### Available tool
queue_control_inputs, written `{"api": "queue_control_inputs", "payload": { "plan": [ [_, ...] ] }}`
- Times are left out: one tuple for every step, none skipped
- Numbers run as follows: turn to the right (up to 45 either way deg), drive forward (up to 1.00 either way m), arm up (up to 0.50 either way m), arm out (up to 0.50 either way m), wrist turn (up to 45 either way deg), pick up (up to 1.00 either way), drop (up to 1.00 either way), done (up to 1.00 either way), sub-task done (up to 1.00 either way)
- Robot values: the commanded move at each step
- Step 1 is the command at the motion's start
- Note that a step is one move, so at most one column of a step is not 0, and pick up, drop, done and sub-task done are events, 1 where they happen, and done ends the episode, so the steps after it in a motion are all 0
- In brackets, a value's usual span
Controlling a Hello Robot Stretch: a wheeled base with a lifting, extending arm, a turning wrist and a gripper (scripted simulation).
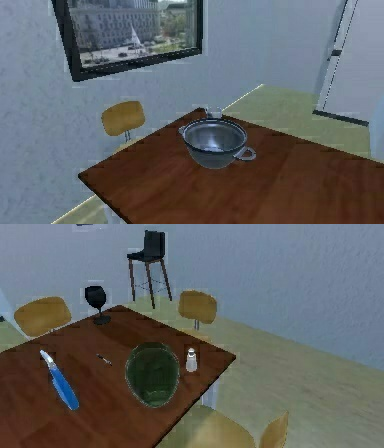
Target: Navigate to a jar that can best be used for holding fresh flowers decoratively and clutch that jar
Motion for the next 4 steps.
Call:
{"api": "queue_control_inputs", "payload": {
  "plan": [
    [0.0, 0.00, 0.50, 0.00, 0.0, 0.00, 0.00, 0.00, 0.00],
    [0.0, 0.00, 0.38, 0.00, 0.0, 0.00, 0.00, 0.00, 0.00],
    [0.0, 0.00, 0.00, 0.18, 0.0, 0.00, 0.00, 0.00, 0.00],
    [0.0, 0.00, 0.00, 0.00, 45.0, 0.00, 0.00, 0.00, 0.00]
  ]
}}
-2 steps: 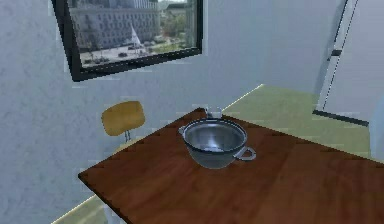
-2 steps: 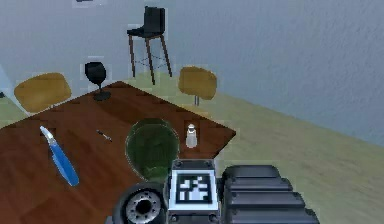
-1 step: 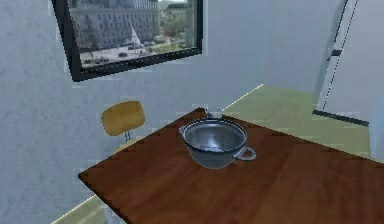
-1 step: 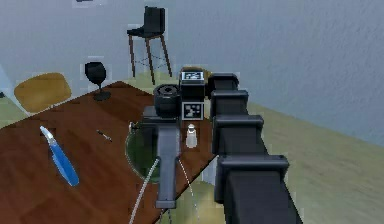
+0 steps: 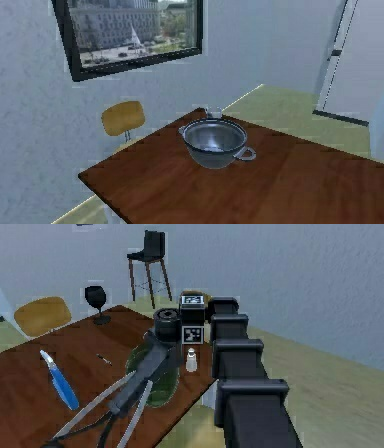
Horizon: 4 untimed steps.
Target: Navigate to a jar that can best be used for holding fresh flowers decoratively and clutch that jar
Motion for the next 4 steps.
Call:
{"api": "queue_control_inputs", "payload": {
  "plan": [
    [0.0, 0.00, 0.00, 0.00, 45.0, 0.00, 0.00, 0.00, 0.00],
    [0.0, 0.00, 0.00, 0.00, 45.0, 0.00, 0.00, 0.00, 0.00],
    [0.0, 0.00, 0.00, 0.00, 18.0, 0.00, 0.00, 0.00, 0.00],
    [0.0, 0.00, -0.24, 0.00, 0.0, 0.00, 0.00, 0.00, 0.00]
  ]
}}
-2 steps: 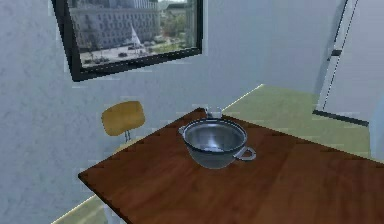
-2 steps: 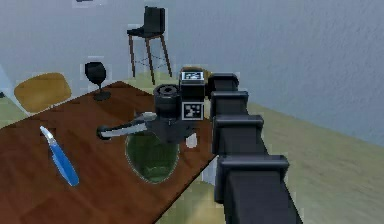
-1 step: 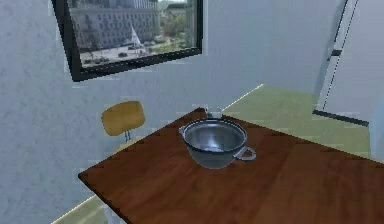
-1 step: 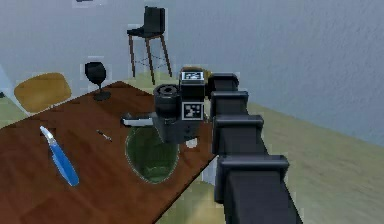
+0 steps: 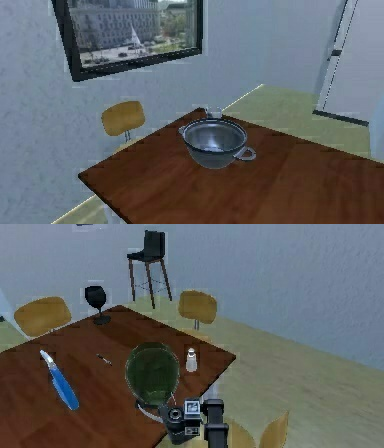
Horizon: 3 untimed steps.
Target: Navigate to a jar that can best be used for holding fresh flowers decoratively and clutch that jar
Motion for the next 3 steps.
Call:
{"api": "queue_control_inputs", "payload": {
  "plan": [
    [0.0, 0.00, 0.00, 0.00, 0.0, 1.00, 0.00, 0.00, 0.00],
    [0.0, 0.00, 0.10, 0.00, 0.0, 0.00, 0.00, 0.00, 0.00],
    [0.0, 0.00, 0.00, 0.00, 0.0, 0.00, 0.00, 1.00, 0.00]
  ]
}}
